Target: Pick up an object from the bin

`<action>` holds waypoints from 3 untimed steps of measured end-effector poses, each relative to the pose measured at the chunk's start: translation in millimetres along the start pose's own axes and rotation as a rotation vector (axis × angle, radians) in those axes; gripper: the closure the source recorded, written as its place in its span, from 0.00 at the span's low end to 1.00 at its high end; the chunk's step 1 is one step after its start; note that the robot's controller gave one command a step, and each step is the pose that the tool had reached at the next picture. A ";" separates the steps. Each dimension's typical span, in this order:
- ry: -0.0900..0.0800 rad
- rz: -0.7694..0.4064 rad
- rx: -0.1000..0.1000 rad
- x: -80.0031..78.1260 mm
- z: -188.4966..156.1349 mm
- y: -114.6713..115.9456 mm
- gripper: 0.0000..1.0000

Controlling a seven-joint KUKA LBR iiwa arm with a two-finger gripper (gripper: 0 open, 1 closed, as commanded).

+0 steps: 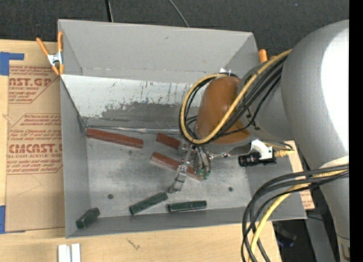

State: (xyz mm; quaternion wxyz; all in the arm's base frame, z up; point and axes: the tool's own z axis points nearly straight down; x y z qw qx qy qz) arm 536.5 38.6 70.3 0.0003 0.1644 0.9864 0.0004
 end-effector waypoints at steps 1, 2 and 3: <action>0.000 0.000 0.000 -0.1 -0.2 0.0 1.00; 0.000 0.000 0.000 -0.1 -0.2 0.0 1.00; -0.001 0.004 0.000 2.1 -160.5 16.5 1.00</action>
Offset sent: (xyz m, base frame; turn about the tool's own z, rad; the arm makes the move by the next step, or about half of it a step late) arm 0.0000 0.0000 0.0000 0.0000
